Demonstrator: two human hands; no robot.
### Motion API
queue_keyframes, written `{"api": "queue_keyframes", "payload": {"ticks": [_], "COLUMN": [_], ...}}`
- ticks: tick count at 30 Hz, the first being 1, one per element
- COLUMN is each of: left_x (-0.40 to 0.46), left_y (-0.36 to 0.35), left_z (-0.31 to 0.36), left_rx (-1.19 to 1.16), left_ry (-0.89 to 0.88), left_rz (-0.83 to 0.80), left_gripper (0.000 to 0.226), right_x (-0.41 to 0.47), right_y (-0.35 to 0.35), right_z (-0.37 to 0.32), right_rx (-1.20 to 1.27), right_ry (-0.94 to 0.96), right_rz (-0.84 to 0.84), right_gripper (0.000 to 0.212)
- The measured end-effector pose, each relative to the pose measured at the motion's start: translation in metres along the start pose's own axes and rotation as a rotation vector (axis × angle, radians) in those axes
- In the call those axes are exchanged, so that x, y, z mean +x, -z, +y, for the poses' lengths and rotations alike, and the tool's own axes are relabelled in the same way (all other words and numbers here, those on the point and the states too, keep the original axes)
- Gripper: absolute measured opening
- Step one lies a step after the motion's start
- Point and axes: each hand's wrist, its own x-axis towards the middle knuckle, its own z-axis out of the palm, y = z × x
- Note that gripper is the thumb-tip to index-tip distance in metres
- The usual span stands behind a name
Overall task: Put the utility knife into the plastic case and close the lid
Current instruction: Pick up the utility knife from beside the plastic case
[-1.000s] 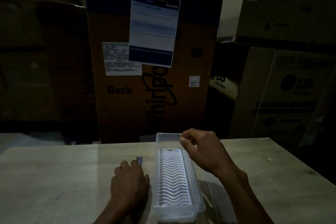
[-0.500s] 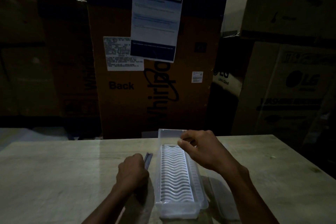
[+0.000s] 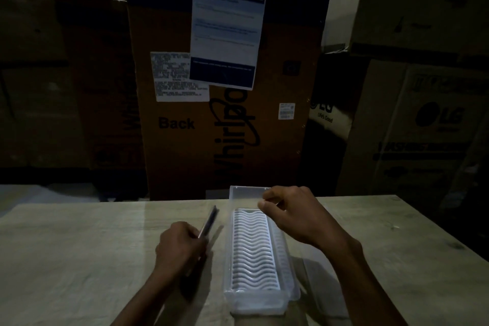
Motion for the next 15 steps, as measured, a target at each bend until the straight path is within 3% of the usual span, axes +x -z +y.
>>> {"api": "queue_keyframes", "payload": {"ticks": [3, 6, 8, 12, 15], "left_x": [-0.019, -0.039, -0.047, -0.054, -0.059], "left_y": [0.016, 0.023, 0.021, 0.022, 0.025], "left_z": [0.025, 0.068, 0.088, 0.105, 0.111], "left_rx": [-0.496, -0.848, -0.957, -1.014, -0.992], "left_ry": [-0.043, -0.055, -0.057, -0.118, -0.167], "left_rz": [-0.008, -0.165, -0.251, -0.305, -0.316], "left_gripper": [0.010, 0.013, 0.016, 0.023, 0.020], "right_x": [-0.001, -0.005, -0.008, -0.011, -0.014], "right_y": [0.005, 0.015, 0.022, 0.037, 0.043], "right_z": [-0.005, -0.016, -0.021, -0.024, -0.025], "right_rx": [0.151, 0.559, 0.668, 0.731, 0.674], "right_ry": [0.007, -0.012, -0.001, 0.012, 0.043], "right_rz": [-0.038, -0.210, -0.257, -0.177, -0.219], "right_gripper": [0.028, 0.026, 0.039, 0.060, 0.057]}}
